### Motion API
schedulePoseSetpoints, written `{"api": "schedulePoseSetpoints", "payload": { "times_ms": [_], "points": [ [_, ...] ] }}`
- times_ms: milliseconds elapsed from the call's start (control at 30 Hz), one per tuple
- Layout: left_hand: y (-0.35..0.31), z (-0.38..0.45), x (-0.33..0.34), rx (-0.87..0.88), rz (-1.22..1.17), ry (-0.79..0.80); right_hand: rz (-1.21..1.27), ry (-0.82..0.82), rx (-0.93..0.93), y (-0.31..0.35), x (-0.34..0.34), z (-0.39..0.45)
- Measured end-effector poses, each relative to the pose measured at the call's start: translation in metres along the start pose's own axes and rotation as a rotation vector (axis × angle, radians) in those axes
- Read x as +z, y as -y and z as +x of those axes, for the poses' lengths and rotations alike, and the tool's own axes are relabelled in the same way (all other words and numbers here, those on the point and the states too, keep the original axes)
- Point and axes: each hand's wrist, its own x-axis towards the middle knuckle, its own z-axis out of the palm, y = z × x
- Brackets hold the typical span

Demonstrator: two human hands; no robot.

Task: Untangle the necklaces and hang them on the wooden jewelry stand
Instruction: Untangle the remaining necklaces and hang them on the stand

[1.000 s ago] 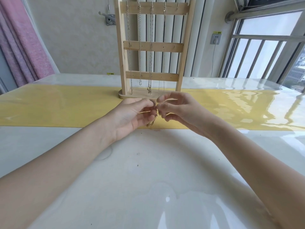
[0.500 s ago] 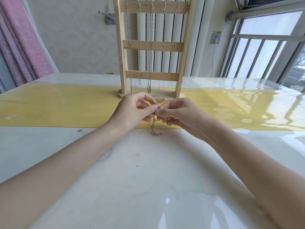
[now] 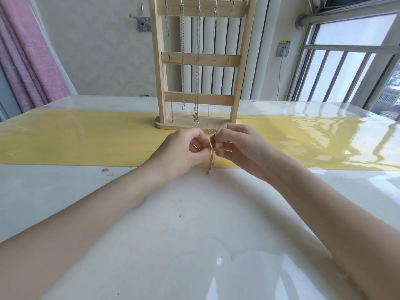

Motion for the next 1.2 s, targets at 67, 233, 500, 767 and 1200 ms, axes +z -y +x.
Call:
{"api": "schedulePoseSetpoints", "payload": {
  "times_ms": [67,233,500,767,1200],
  "points": [
    [-0.0002,0.0021,-0.0019,-0.119,-0.212,-0.010,0.018,-0.016,-0.022,0.0012,-0.0018,0.0009],
    [-0.0030,0.0034,-0.0072,-0.276,-0.553,-0.004,-0.005,0.012,-0.037,0.0012,-0.0028,0.0007],
    [0.0000,0.0007,-0.0049,-0.332,-0.620,0.023,-0.051,-0.011,-0.046,0.0014,-0.0041,-0.0001],
    [-0.0035,0.0004,-0.0091,-0.317,-0.710,0.035,-0.062,0.055,-0.004,0.0002,-0.0047,0.0004],
    [-0.0004,0.0015,-0.0092,-0.233,-0.699,-0.014,-0.162,0.096,-0.006,0.0006,-0.0087,-0.0010]
  ]
}}
